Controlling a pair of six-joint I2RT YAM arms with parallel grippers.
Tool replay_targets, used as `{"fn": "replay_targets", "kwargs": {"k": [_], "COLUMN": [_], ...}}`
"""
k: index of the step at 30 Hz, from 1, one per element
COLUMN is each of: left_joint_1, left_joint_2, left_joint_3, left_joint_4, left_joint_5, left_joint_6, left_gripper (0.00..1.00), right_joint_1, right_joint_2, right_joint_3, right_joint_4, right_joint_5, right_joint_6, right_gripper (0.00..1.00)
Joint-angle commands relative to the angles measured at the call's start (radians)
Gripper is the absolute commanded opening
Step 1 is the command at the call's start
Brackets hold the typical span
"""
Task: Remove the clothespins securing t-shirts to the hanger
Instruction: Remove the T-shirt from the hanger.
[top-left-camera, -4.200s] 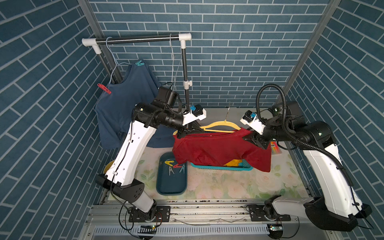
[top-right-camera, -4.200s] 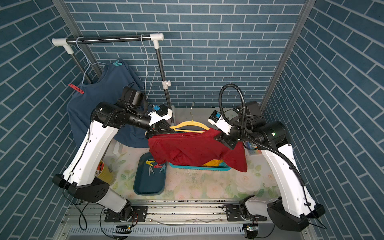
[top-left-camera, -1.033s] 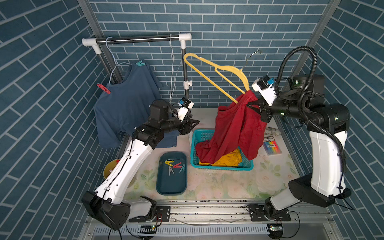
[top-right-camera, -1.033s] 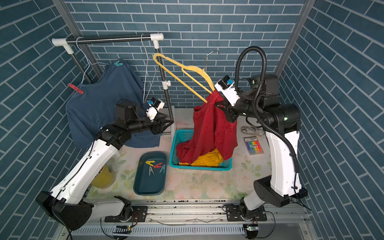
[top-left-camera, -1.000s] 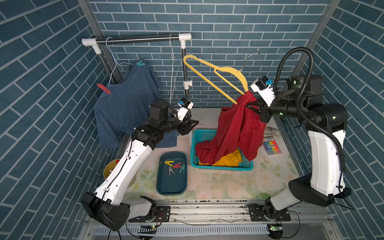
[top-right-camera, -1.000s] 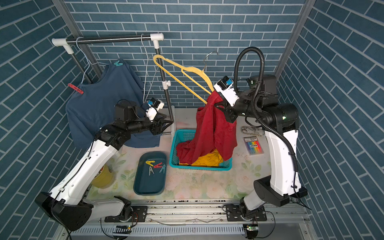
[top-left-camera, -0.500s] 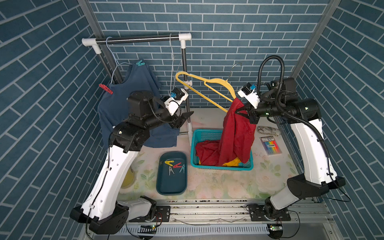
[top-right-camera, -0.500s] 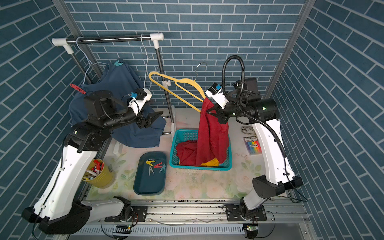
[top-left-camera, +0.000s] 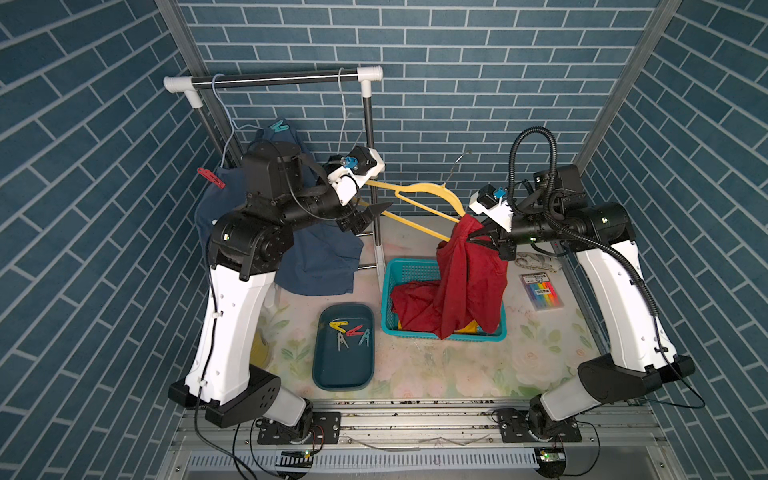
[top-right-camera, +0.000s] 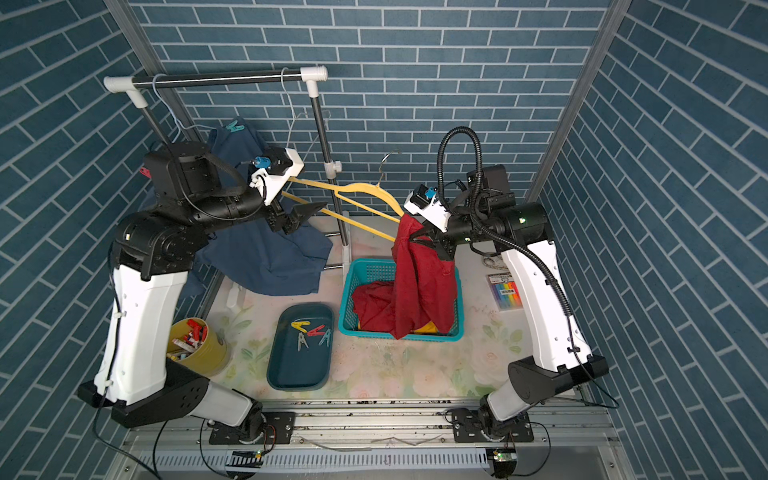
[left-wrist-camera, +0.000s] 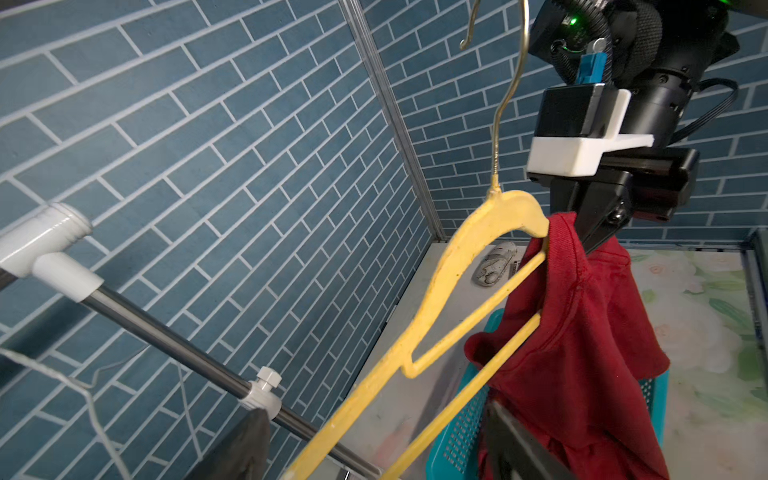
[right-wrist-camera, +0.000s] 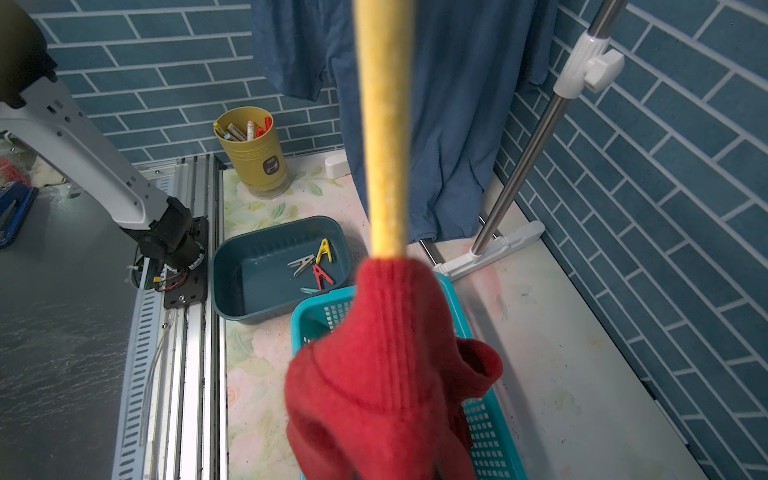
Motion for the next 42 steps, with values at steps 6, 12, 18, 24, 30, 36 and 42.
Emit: {"fn": "replay_targets", "kwargs": {"k": [6,12,18,24,30,36,42], "left_joint_1": [0.001,0.002,0.002,0.004,0.052,0.088,0.089], "left_joint_2": [0.061,0.105,0.135,0.108,-0.036,-0.15,-0.172], "left_joint_3": [0.084,0.05,0.017,-0.038,-0.198,-0.304,-0.348], "left_joint_4": [-0.214,-0.275,-0.352,-0.406,-0.3,-0.244,-0.302], "left_joint_5": [0.142,0.119,0.055,-0.011,0.067,0.117,0.052], "left_joint_6": [0.097,0.151,0.194,0.227,0.193,0.16,0.149], "left_gripper": [0.87,0.83,0.73,0.41,0.0,0.0,0.0], "right_joint_1": [0.004,0.003,0.008,0.008,0.006,0.005,0.006], "right_joint_2": [-0.117,-0.12,-0.091,-0.097,-0.074,-0.103,-0.176], "right_joint_3": [-0.145,-0.154,-0.191,-0.198,-0.202,-0.252,-0.33], "right_joint_4": [0.004,-0.006,-0.016,0.032,0.084,0.121,0.154], "right_joint_5": [-0.032,-0.053,-0.071,-0.086,0.044,0.088,0.208], "right_joint_6": [-0.133,-0.124,-0.105,-0.103,-0.084,-0.066,-0.04], "right_gripper": [0.0,0.0,0.0,0.0,0.0,0.38,0.53]}}
